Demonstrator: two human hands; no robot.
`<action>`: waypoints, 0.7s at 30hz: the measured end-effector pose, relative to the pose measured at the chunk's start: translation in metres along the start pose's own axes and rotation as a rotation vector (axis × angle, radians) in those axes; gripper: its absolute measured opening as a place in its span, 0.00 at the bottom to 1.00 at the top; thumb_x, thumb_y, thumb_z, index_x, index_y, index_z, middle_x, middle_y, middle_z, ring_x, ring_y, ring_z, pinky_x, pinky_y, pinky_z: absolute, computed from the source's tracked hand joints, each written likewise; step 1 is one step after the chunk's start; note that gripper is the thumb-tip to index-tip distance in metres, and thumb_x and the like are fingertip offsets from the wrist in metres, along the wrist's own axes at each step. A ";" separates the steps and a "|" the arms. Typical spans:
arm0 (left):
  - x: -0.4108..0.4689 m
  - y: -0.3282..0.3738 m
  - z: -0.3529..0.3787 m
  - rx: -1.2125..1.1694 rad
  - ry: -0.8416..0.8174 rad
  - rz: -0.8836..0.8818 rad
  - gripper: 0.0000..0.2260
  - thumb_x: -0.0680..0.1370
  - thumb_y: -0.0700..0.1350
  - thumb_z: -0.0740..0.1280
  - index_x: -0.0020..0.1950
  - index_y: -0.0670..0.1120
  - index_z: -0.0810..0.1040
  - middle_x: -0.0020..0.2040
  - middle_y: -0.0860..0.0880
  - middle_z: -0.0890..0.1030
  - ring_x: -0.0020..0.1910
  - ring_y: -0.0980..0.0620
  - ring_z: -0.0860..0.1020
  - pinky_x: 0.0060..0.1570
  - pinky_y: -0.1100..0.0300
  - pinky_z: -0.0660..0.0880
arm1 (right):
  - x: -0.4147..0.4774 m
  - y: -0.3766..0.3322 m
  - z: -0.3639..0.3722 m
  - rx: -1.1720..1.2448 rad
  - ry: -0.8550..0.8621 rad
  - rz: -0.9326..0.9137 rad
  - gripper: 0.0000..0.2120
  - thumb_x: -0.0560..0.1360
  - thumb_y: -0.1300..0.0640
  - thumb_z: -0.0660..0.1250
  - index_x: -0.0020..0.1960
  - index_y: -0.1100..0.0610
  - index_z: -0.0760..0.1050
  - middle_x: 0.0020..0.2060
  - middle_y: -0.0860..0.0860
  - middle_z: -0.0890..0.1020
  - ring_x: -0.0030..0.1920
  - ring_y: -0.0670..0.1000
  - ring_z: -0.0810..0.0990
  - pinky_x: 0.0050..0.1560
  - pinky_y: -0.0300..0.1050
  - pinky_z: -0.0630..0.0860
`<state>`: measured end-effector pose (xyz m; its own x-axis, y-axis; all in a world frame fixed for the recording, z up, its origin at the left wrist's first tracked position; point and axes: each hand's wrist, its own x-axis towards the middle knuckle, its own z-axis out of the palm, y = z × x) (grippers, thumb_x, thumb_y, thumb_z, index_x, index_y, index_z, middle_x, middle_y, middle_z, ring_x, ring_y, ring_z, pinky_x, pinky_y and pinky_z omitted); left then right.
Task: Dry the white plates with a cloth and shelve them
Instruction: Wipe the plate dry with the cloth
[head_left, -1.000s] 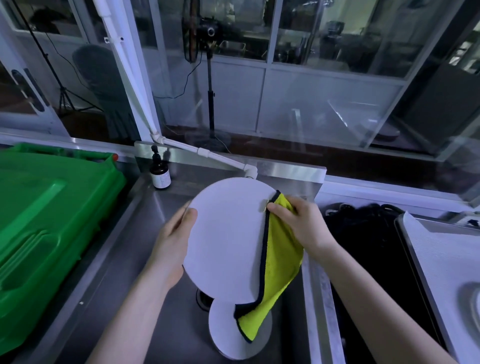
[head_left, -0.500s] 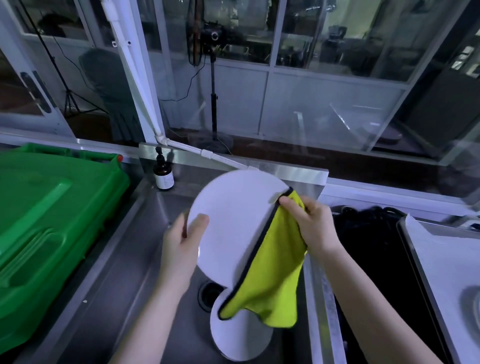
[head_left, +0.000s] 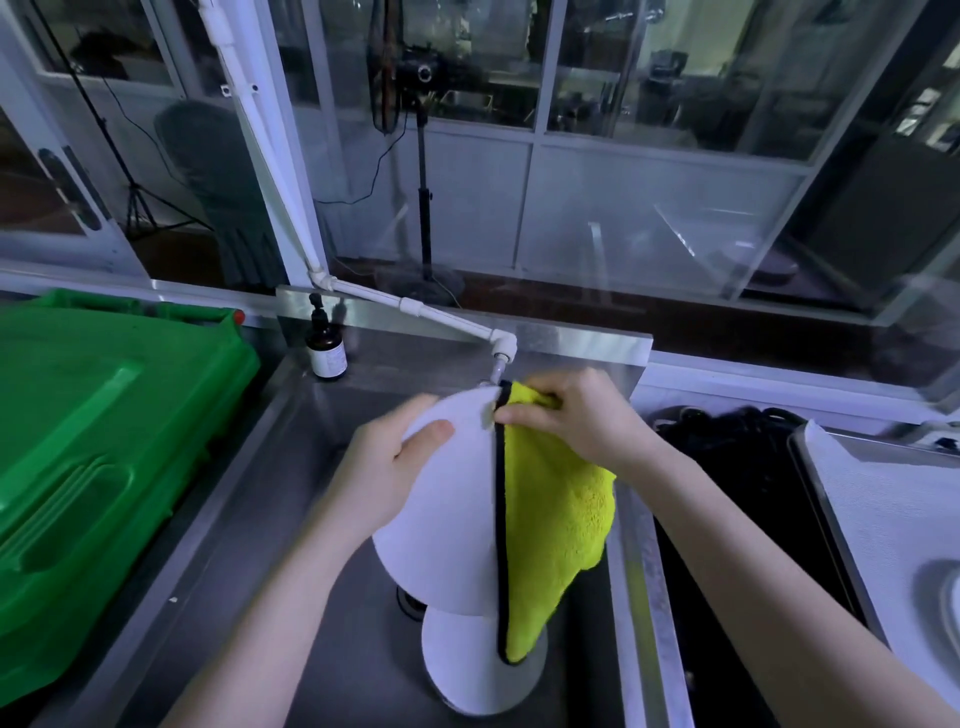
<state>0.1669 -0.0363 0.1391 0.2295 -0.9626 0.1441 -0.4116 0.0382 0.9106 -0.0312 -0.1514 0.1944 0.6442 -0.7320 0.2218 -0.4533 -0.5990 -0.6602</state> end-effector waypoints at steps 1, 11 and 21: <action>0.000 0.002 0.001 0.008 -0.017 0.016 0.14 0.76 0.61 0.62 0.53 0.54 0.78 0.38 0.48 0.70 0.36 0.53 0.66 0.37 0.58 0.62 | 0.001 -0.003 0.002 -0.023 -0.022 -0.036 0.21 0.69 0.46 0.75 0.31 0.59 0.70 0.24 0.47 0.60 0.30 0.46 0.58 0.30 0.38 0.58; -0.010 0.002 0.011 -0.409 0.397 -0.210 0.08 0.81 0.53 0.62 0.49 0.59 0.81 0.47 0.59 0.85 0.46 0.59 0.82 0.48 0.53 0.78 | -0.045 0.027 0.027 0.691 0.310 0.413 0.08 0.75 0.55 0.71 0.43 0.60 0.81 0.39 0.57 0.85 0.40 0.50 0.81 0.45 0.52 0.79; 0.011 0.015 -0.005 0.177 -0.141 -0.011 0.06 0.80 0.56 0.67 0.55 0.69 0.75 0.48 0.64 0.80 0.46 0.64 0.76 0.47 0.65 0.70 | -0.012 0.006 0.006 0.119 -0.132 0.075 0.13 0.71 0.47 0.74 0.33 0.50 0.76 0.28 0.49 0.69 0.31 0.46 0.65 0.33 0.42 0.63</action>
<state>0.1679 -0.0452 0.1567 0.1143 -0.9912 0.0674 -0.5613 -0.0085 0.8276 -0.0382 -0.1445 0.1834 0.6905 -0.7191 0.0778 -0.4321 -0.4963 -0.7530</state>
